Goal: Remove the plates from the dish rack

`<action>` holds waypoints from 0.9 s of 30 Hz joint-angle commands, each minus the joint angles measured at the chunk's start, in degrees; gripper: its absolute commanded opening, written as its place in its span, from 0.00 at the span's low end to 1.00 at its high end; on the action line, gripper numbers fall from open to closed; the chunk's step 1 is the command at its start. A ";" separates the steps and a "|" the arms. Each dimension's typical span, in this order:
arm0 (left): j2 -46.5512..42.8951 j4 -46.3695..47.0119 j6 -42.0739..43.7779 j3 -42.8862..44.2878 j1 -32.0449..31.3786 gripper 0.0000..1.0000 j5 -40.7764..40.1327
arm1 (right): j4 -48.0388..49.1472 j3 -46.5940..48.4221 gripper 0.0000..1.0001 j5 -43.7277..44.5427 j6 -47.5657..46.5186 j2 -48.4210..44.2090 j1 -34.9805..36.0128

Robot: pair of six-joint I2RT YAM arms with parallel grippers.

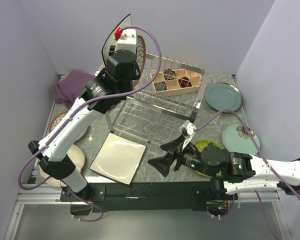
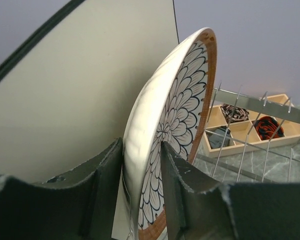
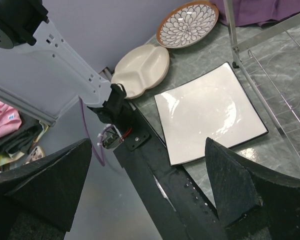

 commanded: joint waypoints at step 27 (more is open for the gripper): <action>-0.23 15.74 13.26 -1.33 -3.43 0.01 -9.77 | 4.09 -0.22 1.00 0.00 -2.25 0.54 0.33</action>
